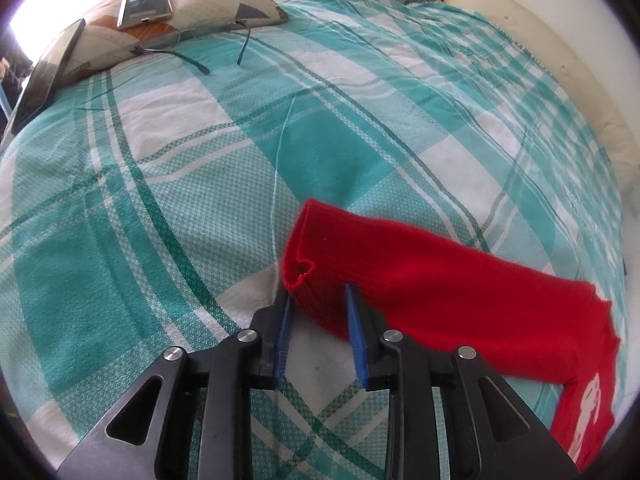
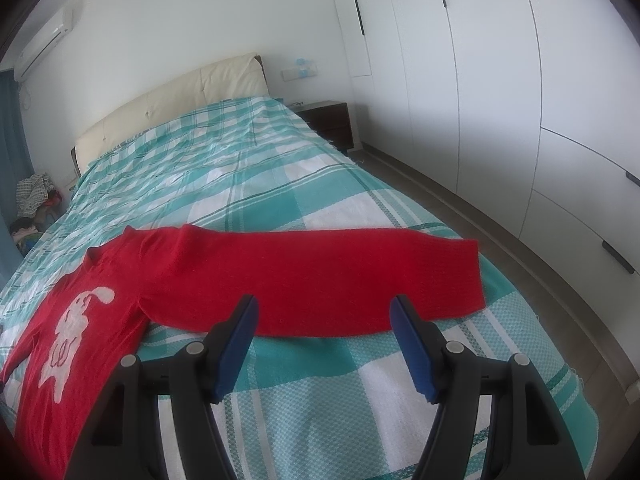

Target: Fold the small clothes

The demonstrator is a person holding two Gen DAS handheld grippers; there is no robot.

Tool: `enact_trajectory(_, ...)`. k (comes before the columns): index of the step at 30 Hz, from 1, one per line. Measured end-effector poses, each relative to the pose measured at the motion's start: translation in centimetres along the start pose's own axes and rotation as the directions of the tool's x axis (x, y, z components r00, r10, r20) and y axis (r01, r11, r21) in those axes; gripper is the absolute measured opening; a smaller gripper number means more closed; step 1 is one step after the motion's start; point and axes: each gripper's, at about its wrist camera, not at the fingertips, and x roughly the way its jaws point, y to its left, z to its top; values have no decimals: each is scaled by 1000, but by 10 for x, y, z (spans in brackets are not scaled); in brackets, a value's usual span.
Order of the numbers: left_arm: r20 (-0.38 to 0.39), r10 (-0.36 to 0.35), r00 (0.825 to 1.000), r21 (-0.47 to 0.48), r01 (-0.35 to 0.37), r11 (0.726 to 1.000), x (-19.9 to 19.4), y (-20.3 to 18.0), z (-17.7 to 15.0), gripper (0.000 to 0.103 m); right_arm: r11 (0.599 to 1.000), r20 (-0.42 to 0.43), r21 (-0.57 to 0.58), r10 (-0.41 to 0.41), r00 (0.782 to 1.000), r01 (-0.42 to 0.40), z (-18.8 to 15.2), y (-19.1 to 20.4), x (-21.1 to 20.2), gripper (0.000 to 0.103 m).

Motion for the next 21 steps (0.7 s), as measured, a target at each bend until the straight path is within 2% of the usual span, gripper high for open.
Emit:
enact_trajectory(1, 22, 17, 1000, 2, -17, 1000, -5, -1, 0, 56, 1000, 0, 3, 0, 1000, 0, 0, -1, 0, 68)
enact_trajectory(3, 86, 59, 995, -3, -59, 998, -19, -1, 1, 74, 1000, 1, 7, -2, 1000, 2, 0, -2, 0, 68)
enact_trajectory(4, 126, 81, 989, -9, -80, 997, -27, 1, 1, 79, 1000, 2, 8, -3, 1000, 3, 0, -3, 0, 68)
enact_trajectory(8, 259, 137, 956, -13, -138, 990, -51, 2, 5, 82, 1000, 9, 15, -11, 1000, 10, 0, -5, -1, 69)
enact_trajectory(12, 325, 149, 934, 39, -171, 985, -59, -10, 4, 85, 1000, 9, 16, -16, 1000, 16, 0, -4, -2, 71)
enact_trajectory(17, 343, 146, 928, 100, -191, 977, -58, -26, 1, 86, 1000, 7, 12, -21, 1000, 21, 0, -3, -3, 71)
enact_trajectory(21, 341, 146, 929, 103, -192, 976, -58, -28, -1, 87, 1000, 5, 12, -20, 1000, 20, 0, -3, -2, 71)
